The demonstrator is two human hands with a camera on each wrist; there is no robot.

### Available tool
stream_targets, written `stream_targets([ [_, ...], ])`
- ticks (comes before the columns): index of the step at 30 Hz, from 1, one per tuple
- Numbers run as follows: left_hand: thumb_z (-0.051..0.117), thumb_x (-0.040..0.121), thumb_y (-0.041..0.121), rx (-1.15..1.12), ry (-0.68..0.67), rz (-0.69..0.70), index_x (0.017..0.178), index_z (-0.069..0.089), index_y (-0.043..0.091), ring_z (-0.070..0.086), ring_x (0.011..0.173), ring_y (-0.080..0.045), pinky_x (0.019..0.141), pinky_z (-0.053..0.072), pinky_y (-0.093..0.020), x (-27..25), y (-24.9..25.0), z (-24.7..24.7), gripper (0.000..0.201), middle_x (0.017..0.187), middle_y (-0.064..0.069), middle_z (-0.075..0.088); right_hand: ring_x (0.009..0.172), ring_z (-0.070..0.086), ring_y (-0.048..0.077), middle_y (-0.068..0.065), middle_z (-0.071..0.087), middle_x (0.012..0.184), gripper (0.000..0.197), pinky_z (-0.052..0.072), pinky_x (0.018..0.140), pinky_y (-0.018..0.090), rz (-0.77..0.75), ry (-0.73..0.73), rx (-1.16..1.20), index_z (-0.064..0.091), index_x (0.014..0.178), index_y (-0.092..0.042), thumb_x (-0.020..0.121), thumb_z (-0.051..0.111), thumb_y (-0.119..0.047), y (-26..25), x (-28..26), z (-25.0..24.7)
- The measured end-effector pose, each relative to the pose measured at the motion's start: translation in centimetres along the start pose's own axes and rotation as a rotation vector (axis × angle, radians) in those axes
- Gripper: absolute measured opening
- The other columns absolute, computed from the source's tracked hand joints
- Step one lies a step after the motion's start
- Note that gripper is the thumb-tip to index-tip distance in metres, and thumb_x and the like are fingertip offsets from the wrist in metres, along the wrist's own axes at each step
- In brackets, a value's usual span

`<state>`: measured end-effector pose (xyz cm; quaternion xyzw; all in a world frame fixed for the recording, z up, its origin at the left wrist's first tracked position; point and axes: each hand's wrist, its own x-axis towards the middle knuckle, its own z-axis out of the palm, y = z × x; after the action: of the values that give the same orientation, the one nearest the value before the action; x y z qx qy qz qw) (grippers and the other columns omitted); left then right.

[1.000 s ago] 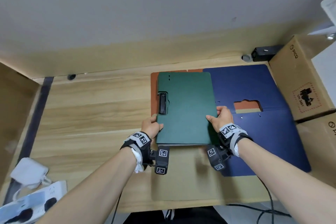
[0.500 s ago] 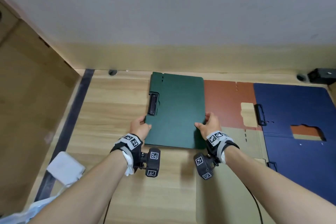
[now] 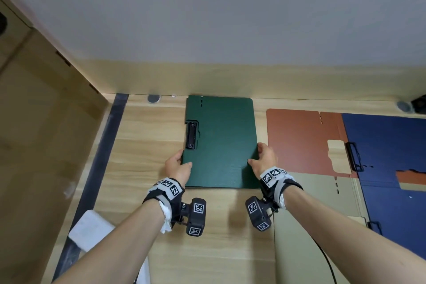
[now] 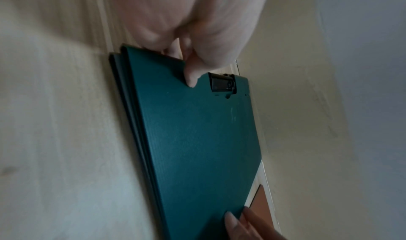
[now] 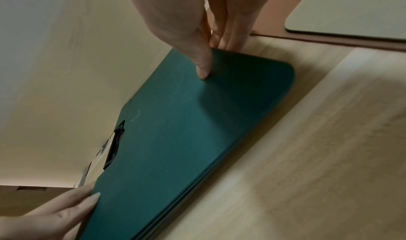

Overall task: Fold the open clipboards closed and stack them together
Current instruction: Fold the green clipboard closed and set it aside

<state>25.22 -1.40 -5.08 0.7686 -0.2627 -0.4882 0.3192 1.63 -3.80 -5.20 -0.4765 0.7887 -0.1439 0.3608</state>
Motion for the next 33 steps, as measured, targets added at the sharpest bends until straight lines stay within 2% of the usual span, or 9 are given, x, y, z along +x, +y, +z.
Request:
stream_targets([
  [4,0.055,0.09,-0.009,0.053,0.011,0.06,0.142,0.047,0.008,0.052,0.122,-0.013,0.108,0.038,-0.027,-0.8,1.0,-0.2,0.056,0.13,0.006,0.054,0.098,0.063,0.03,0.01,0.064,0.109,0.031,0.054,0.089,0.042,-0.032,0.007,-0.01,0.06,0.102,-0.014,0.074,0.069,-0.007,0.1,0.4,0.9],
  [6,0.056,0.088,-0.01,0.038,0.022,0.067,0.141,0.048,0.008,0.055,0.122,-0.016,0.106,0.042,-0.028,-1.1,1.2,-0.3,0.057,0.132,0.004,0.056,0.101,0.062,0.031,0.013,0.063,0.112,0.032,0.052,0.092,0.041,-0.037,0.012,0.012,0.061,0.108,-0.011,0.077,0.062,-0.003,0.0,0.2,0.9],
  [10,0.05,0.086,-0.016,-0.032,0.032,0.062,0.139,0.05,0.004,0.054,0.108,-0.008,0.087,0.042,-0.011,-1.6,1.1,-0.3,0.057,0.123,0.003,0.059,0.104,0.059,0.031,0.013,0.061,0.113,0.034,0.048,0.093,0.035,-0.033,-0.001,0.072,0.061,0.113,-0.008,0.08,0.056,-0.001,0.2,0.1,0.7],
  [13,0.052,0.086,-0.012,-0.063,0.04,0.048,0.144,0.043,0.004,0.05,0.127,-0.012,0.097,0.036,-0.016,-1.8,1.1,-0.3,0.061,0.145,-0.004,0.049,0.107,0.058,0.031,0.014,0.059,0.115,0.038,0.045,0.093,0.034,-0.032,-0.019,0.09,0.061,0.119,-0.007,0.082,0.056,-0.002,0.2,0.0,0.3],
  [16,0.052,0.088,-0.007,-0.086,0.045,0.037,0.146,0.041,0.004,0.042,0.139,-0.02,0.106,0.032,-0.021,-2.1,0.9,-0.2,0.06,0.151,-0.006,0.043,0.117,0.055,0.031,0.014,0.058,0.125,0.045,0.043,0.102,0.038,-0.022,-0.047,0.14,0.056,0.128,-0.004,0.083,0.057,-0.004,0.2,-0.3,0.1],
  [21,0.051,0.089,-0.006,-0.101,0.063,0.066,0.146,0.04,0.003,0.041,0.14,-0.022,0.105,0.032,-0.022,-3.1,0.9,0.0,0.06,0.152,-0.007,0.042,0.127,0.052,0.028,0.009,0.058,0.134,0.049,0.039,0.11,0.041,-0.011,-0.1,0.231,0.053,0.134,-0.008,0.085,0.055,-0.004,0.8,-0.9,-0.9],
  [24,0.051,0.087,-0.004,-0.08,0.106,0.108,0.147,0.039,0.006,0.036,0.143,-0.022,0.115,0.028,-0.03,-4.2,1.4,0.6,0.062,0.153,-0.005,0.04,0.128,0.051,0.025,0.008,0.056,0.137,0.047,0.037,0.111,0.039,0.012,-0.066,0.272,0.051,0.135,-0.01,0.088,0.057,-0.008,1.7,-1.2,-2.3],
  [30,0.053,0.085,0.003,0.019,0.138,0.259,0.14,0.05,0.018,0.048,0.132,-0.02,0.112,0.037,-0.038,-6.8,3.3,3.9,0.057,0.145,0.003,0.05,0.105,0.057,0.013,-0.004,0.062,0.112,0.038,0.044,0.098,0.028,0.007,0.003,0.304,0.058,0.126,-0.012,0.089,0.054,-0.004,5.6,-2.0,-7.9],
  [33,0.052,0.087,-0.001,0.013,0.039,0.295,0.132,0.056,0.015,0.054,0.125,-0.018,0.108,0.041,-0.035,-8.6,3.9,6.9,0.049,0.133,0.0,0.06,0.103,0.063,0.013,-0.009,0.069,0.108,0.032,0.047,0.099,0.035,0.025,0.011,0.305,0.061,0.118,-0.021,0.088,0.055,-0.012,9.3,-2.3,-10.9],
])
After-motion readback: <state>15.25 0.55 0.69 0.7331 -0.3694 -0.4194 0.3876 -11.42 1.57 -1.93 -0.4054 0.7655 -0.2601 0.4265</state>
